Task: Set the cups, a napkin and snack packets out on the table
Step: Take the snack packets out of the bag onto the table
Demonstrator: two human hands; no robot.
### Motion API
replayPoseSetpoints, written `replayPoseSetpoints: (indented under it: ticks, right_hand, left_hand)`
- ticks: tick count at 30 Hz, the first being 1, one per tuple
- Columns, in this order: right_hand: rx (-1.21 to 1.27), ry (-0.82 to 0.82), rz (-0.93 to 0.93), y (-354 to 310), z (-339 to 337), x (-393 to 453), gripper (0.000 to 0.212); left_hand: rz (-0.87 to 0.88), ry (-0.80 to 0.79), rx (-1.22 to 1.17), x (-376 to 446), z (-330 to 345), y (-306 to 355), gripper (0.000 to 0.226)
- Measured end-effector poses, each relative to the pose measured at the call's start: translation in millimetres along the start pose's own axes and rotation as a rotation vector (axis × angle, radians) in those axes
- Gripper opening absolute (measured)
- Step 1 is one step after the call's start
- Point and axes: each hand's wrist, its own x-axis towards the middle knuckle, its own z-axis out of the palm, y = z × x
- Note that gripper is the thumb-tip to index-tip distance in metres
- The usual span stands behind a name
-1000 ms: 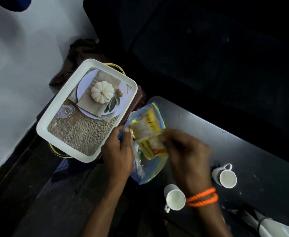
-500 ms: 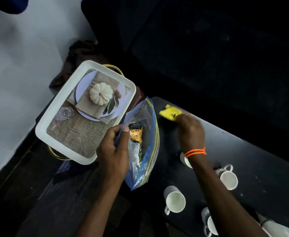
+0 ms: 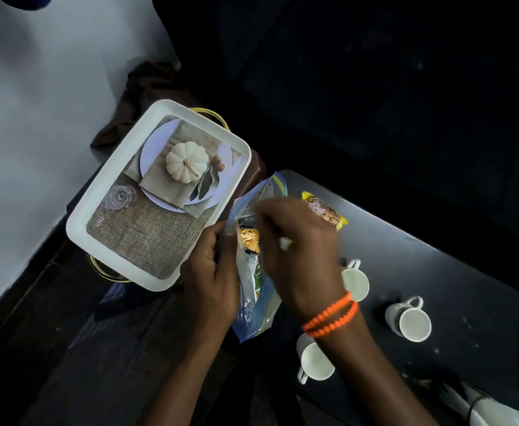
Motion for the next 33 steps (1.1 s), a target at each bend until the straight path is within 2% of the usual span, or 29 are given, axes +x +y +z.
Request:
replayPoseSetpoints:
  ticks: [2,4,5,8,11,12,13,15,19,22,25,26,28,31,33]
  right_hand:
    - [-0.179,-0.454,0.206,2,28,14,0.024]
    - [-0.275,-0.736,0.377,11,56,13,0.03]
    - [-0.279,-0.793,0.395,16,65,9,0.03]
    - [-0.284,-0.785,0.442,27,81,-12,0.024]
    - [-0.257,-0.911,0.525,23,76,-23,0.026]
    - [-0.236,-0.847,0.524,16,67,-21,0.023]
    - [-0.22,-0.714,0.487,6,54,-19,0.019]
    - [-0.201,-0.474,0.36,-25,16,-17,0.024]
    - [0.095,-0.218,0.281,-63,-64,-24,0.04]
    - [0.104,0.091,0.219,-40,-98,-18,0.032]
    - [-0.018,0.362,0.249,15,-80,-11,0.031]
    - [-0.062,0.393,0.29,40,-64,-11,0.031]
    - [-0.202,0.333,0.34,88,-23,-18,0.028]
    - [-0.493,0.014,0.28,132,35,-48,0.035]
    - [-0.592,-0.19,0.234,142,59,-73,0.039]
  left_hand:
    - [0.043,0.07,0.056,-5,2,5,0.025]
    - [0.062,0.133,0.088,-10,3,8,0.028]
    - [0.062,0.148,0.09,-12,3,9,0.029]
    - [0.042,0.143,0.1,-14,2,7,0.029]
    - [-0.006,0.147,0.08,-12,-2,1,0.027]
    - [-0.018,0.156,0.074,-10,-4,0,0.027]
    - [-0.019,0.165,0.072,-9,-7,-1,0.029]
    - [-0.005,0.173,0.06,-5,-15,-4,0.033]
    - [-0.025,0.155,-0.009,-1,-25,-11,0.033]
    - [-0.054,0.161,-0.003,1,-27,-10,0.025]
    - [-0.054,0.16,-0.018,2,-27,-9,0.025]
    - [-0.051,0.156,-0.037,1,-27,-9,0.024]
    - [-0.042,0.15,-0.08,-2,-24,-8,0.021]
    - [-0.064,0.128,-0.128,-6,-19,-9,0.019]
    - [-0.083,0.111,-0.16,-8,-16,-10,0.019]
